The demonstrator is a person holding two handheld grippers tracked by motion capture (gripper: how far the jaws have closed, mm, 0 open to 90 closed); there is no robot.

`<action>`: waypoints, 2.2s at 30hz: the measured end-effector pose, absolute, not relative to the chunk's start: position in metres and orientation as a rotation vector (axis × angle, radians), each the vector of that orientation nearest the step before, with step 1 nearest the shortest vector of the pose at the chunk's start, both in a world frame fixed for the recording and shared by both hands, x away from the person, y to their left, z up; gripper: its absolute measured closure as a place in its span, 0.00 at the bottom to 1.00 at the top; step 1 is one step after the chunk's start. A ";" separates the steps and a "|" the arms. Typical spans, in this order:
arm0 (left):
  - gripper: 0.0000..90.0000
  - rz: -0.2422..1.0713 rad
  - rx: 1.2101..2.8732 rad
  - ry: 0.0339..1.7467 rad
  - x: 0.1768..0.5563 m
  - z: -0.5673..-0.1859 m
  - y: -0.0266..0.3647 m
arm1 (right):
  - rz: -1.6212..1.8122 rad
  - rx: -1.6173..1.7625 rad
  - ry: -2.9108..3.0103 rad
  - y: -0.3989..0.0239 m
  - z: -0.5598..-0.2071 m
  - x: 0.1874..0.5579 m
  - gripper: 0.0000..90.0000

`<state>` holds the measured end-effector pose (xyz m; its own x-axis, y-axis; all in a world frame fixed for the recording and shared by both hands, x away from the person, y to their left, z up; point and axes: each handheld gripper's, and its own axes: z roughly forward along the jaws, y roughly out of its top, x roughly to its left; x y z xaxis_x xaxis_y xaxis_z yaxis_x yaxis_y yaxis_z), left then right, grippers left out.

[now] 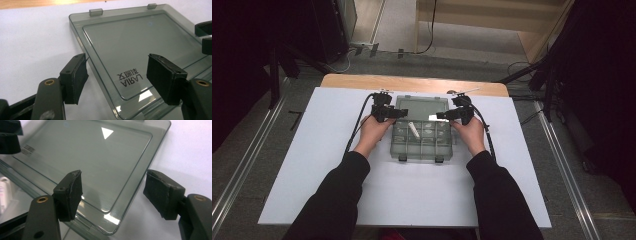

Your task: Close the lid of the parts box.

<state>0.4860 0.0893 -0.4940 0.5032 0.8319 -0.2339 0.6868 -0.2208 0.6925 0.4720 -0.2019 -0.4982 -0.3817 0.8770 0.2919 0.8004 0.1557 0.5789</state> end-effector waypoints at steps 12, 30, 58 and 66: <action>0.34 0.188 1.943 1.289 0.489 -0.504 0.086 | 1.044 1.729 2.298 -0.201 -0.503 0.474 0.32; 0.33 0.184 1.934 1.299 0.490 -0.504 0.086 | 1.015 1.820 2.329 -0.200 -0.499 0.472 0.37; 0.48 0.179 1.885 1.269 0.491 -0.496 0.092 | 1.046 1.768 2.314 -0.201 -0.495 0.467 0.47; 0.51 0.194 1.872 1.257 0.491 -0.493 0.093 | 1.057 1.756 2.302 -0.202 -0.493 0.463 0.49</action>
